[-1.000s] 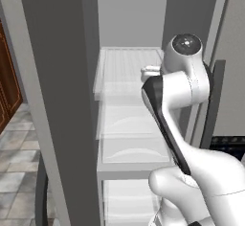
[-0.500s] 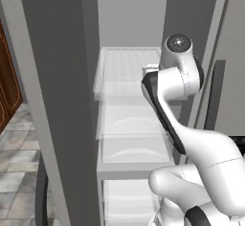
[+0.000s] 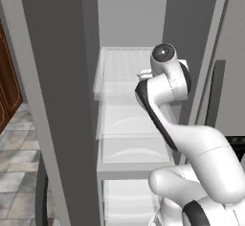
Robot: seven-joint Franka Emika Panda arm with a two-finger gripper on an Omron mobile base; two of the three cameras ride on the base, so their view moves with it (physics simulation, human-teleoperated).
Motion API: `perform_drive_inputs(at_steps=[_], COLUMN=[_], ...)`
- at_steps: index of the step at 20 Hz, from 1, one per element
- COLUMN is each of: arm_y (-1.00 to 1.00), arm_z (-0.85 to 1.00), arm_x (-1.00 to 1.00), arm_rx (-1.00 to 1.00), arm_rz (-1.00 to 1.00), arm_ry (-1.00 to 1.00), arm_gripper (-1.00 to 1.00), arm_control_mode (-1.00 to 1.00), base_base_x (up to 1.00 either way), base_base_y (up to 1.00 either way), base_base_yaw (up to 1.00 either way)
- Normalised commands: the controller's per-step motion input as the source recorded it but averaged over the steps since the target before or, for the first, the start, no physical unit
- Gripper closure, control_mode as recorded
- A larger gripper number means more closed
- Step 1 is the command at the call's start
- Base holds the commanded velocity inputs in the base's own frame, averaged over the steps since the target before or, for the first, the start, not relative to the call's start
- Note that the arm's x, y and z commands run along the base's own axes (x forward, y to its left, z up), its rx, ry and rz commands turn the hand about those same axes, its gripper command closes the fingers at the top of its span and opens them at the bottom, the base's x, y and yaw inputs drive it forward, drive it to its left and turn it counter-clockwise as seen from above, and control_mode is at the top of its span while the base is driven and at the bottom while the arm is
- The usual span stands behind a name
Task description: Move the hot dog bun to the plate on the dining table and place the condiment next to that plate. Then navigate to the fridge and take the sausage and place it on the plate as well.
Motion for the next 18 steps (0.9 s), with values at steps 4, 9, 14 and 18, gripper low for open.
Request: perform_drive_inputs(at_steps=[4, 9, 14, 18], arm_y=[0.00, -0.03, -0.15, -0.17], arm_z=[0.00, -0.05, -0.13, -0.16], arm_x=[0.47, 0.44, 0.22, 0.20], arm_rx=[-0.04, -0.01, 0.00, 0.00], arm_rz=[0.00, 0.00, 0.00, 0.00], arm_ry=[0.00, 0.03, 0.03, 0.04], arm_gripper=[-1.00, -1.00, -1.00, -1.00], arm_control_mode=[-1.00, -1.00, -1.00, -1.00], base_base_x=[0.00, 0.00, 0.00, 0.00], base_base_y=[0.00, 0.00, 0.00, 0.00], base_base_yaw=[0.00, 0.00, 0.00, 0.00])
